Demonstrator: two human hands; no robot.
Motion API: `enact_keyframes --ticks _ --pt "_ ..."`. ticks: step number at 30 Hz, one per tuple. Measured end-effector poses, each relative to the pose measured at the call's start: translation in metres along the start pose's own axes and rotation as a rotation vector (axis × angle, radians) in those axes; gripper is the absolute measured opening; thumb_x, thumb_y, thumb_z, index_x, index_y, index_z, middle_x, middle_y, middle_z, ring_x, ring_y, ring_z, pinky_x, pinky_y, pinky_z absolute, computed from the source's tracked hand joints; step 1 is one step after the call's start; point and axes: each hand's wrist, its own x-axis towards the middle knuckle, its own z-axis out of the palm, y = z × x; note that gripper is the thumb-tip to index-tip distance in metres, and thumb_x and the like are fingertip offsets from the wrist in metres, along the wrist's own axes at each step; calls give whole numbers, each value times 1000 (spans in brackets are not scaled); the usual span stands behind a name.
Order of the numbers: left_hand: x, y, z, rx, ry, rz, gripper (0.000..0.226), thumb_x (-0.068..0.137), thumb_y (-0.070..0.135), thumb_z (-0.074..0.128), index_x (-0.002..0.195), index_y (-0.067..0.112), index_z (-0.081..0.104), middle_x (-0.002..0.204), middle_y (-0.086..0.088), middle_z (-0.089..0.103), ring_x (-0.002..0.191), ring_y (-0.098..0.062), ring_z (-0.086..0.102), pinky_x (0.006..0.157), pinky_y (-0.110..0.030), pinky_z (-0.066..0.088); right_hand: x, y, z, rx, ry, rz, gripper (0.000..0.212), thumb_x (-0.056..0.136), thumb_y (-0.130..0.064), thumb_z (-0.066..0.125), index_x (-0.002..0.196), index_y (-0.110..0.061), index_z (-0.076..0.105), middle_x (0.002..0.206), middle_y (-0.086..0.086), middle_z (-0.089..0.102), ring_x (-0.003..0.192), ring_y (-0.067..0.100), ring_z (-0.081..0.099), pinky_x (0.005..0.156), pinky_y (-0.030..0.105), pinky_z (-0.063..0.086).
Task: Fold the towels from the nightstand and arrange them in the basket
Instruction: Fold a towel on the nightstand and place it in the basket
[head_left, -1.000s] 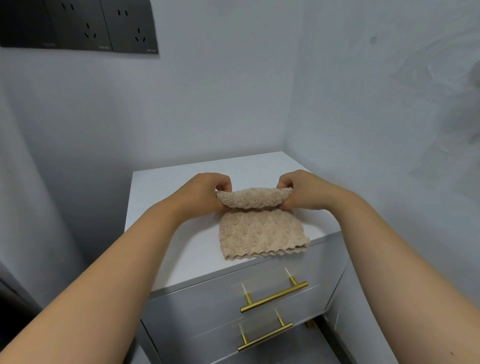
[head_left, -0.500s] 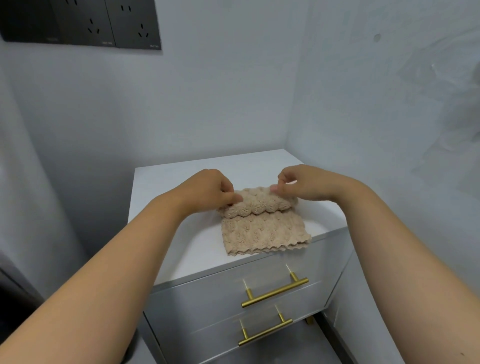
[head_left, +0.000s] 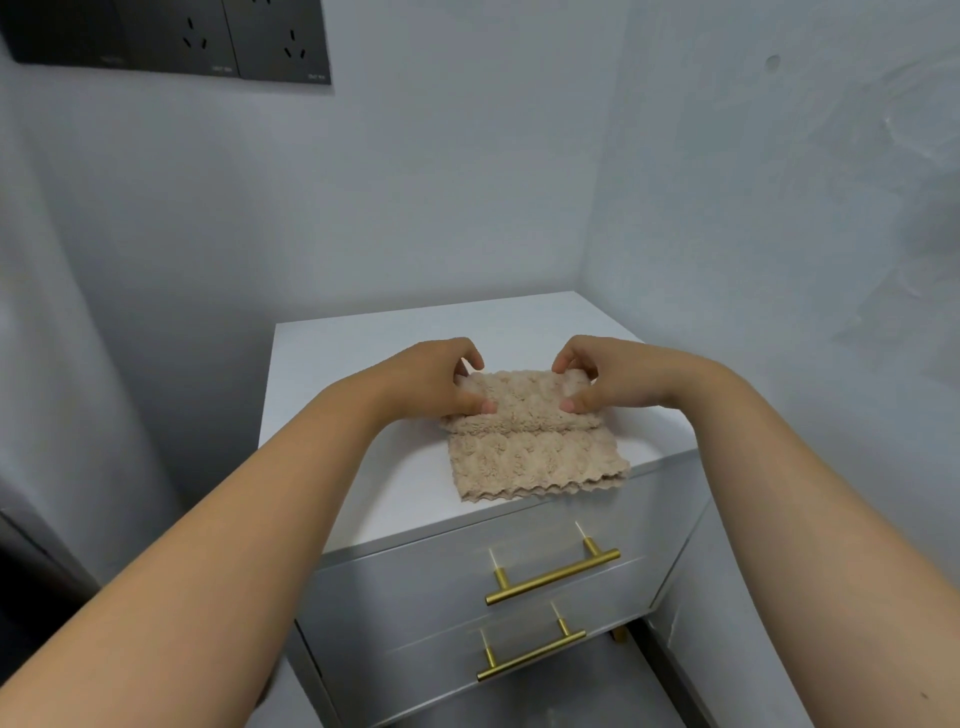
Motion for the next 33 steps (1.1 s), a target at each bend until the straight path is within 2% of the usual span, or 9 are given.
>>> enact_keyframes --ticks 3,6,7,8,15,24,28,31,33 --pt "0 1 -3 60 -72 -48 60 79 52 68 126 18 53 109 1 55 94 -12 49 83 -24 37 3 1 1 -6 -26 29 44 80 -26 75 116 -27 50 108 -8 54 101 16 55 94 34 45" --pt "-2 1 -3 22 -94 -86 43 76 53 70 84 14 54 68 -4 40 65 -9 27 61 -28 31 4 0 1 -23 -23 39 38 77 -23 77 109 -21 57 102 -6 60 99 18 58 92 36 47" --pt "-3 1 -3 -4 -75 -84 43 75 51 73 82 12 55 66 -8 39 61 -17 42 60 -28 33 4 -1 1 -21 -4 36 33 76 -21 78 103 -18 59 98 -4 61 95 19 58 89 36 47" --pt "-2 0 -3 -27 -36 -77 44 74 47 75 91 10 58 73 -8 47 81 -14 54 63 -27 37 4 -2 1 -17 26 26 30 75 -20 79 99 -16 61 95 -2 62 91 19 59 84 36 47" --pt "3 6 3 -11 410 64 32 73 20 77 87 17 48 83 5 54 78 -19 48 57 -27 34 8 -12 7 22 403 -77 30 73 -7 72 84 -19 47 85 -6 51 74 13 49 57 27 37" --pt "-8 6 -6 42 122 182 30 77 45 71 88 21 56 93 11 52 91 -8 46 74 -20 37 -8 -9 -8 -48 86 -7 43 73 -33 80 105 -21 53 90 -12 49 77 5 46 66 25 37" --pt "-13 12 -10 -127 139 115 34 93 44 51 76 20 67 85 13 62 86 -2 54 72 -17 38 -12 -10 -11 29 93 -35 35 87 -51 58 91 -16 63 91 -5 62 83 8 55 86 30 43" --pt "-8 13 -4 -146 179 99 29 89 36 62 69 15 66 71 7 65 65 -7 58 65 -22 44 -7 -11 -7 40 145 -33 43 92 -45 54 80 -5 63 78 3 63 75 18 56 80 33 44" --pt "-5 13 2 -81 224 128 23 81 34 72 76 13 63 81 4 62 77 -12 58 69 -23 45 -2 -9 -4 20 106 -38 33 87 -39 64 74 -9 59 89 5 69 88 25 62 85 37 47"
